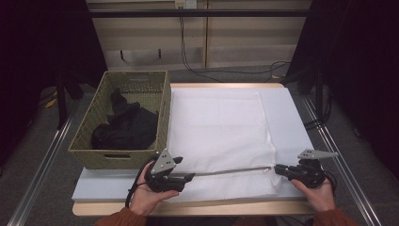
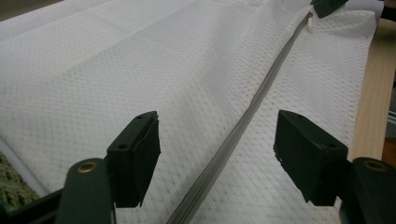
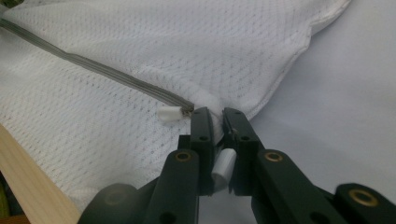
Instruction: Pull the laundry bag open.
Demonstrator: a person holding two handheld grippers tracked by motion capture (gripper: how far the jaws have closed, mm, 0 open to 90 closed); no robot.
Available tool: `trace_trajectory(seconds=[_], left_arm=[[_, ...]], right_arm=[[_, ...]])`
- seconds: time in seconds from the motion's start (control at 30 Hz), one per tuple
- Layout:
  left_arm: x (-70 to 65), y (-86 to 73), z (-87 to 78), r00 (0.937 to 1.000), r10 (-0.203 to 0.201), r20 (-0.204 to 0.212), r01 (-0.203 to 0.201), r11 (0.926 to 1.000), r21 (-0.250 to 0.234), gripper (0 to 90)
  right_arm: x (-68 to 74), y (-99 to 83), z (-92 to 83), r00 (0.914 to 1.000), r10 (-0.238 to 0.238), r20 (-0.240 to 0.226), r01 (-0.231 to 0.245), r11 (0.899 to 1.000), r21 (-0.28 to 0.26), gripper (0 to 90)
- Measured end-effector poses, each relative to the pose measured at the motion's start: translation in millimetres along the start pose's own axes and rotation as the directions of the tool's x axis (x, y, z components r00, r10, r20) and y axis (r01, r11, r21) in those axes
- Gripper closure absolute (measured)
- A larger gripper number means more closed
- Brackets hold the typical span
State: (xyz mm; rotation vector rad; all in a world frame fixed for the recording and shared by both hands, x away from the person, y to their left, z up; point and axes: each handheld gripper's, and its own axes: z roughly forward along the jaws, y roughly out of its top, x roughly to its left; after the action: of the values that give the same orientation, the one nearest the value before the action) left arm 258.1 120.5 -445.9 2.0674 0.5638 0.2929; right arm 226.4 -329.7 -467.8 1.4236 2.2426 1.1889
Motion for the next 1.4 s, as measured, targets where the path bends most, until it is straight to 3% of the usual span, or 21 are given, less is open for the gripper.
trace_trajectory(seconds=[0.2, 0.3, 0.53, 0.6, 0.63, 0.7, 0.77, 0.87, 1.17, 1.4], left_arm=[[-9.0, 9.1, 17.6, 0.999, 0.019, 0.042, -0.019, 0.9997, 0.016, 37.4], [-14.5, 15.8, 29.3, 0.9976, 0.026, 0.065, -0.028, 0.9992, 0.027, 32.2], [-24.0, 32.6, 40.8, 0.9936, 0.047, 0.103, -0.047, 0.9989, 0.0, 40.9], [-27.7, 35.8, 47.8, 0.9911, 0.06, 0.118, -0.061, 0.9981, 0.006, 43.4], [-30.2, 37.0, 51.2, 0.9918, 0.07, 0.107, -0.072, 0.9973, 0.015, 44.2], [-33.8, 37.2, 59.9, 0.9885, 0.066, 0.136, -0.068, 0.9976, 0.014, 43.2], [-37.6, 37.0, 66.4, 0.9873, 0.074, 0.14, -0.077, 0.9969, 0.017, 44.3], [-41.1, 38.9, 70.5, 0.9839, 0.085, 0.158, -0.088, 0.996, 0.016, 48.0], [-44.0, 50.6, 79.4, 0.976, 0.071, 0.206, -0.068, 0.9974, -0.023, 59.7], [-50.4, 62.2, 99.3, 0.9665, 0.077, 0.245, -0.072, 0.9969, -0.032, 69.1]], right_arm=[[0.9, 3.7, -1.7, 1.0, 0.001, -0.007, -0.001, 1.0, -0.009, 83.4], [0.7, 5.9, -1.0, 1.0, -0.002, -0.005, 0.002, 1.0, -0.01, 83.3], [3.3, 12.5, -5.1, 0.9995, -0.026, -0.016, 0.026, 0.999, -0.027, 83.6], [4.1, 14.4, -5.4, 0.9993, -0.032, -0.017, 0.032, 0.999, -0.029, 83.6], [4.7, 15.5, -5.9, 0.9993, -0.035, -0.013, 0.034, 0.999, -0.032, 83.7], [5.4, 18.2, -5.8, 0.9991, -0.04, -0.01, 0.04, 0.999, -0.024, 83.8], [5.8, 20.2, -4.5, 0.9986, -0.053, -0.009, 0.053, 0.999, -0.01, 83.8], [5.6, 23.5, -5.0, 0.9985, -0.053, -0.01, 0.053, 0.998, -0.025, 83.8], [9.5, 40.2, -12.8, 0.9956, -0.093, -0.01, 0.092, 0.994, -0.061, 84.2], [10.1, 41.5, -7.5, 0.9965, -0.08, -0.025, 0.078, 0.994, -0.072, 84.5]])
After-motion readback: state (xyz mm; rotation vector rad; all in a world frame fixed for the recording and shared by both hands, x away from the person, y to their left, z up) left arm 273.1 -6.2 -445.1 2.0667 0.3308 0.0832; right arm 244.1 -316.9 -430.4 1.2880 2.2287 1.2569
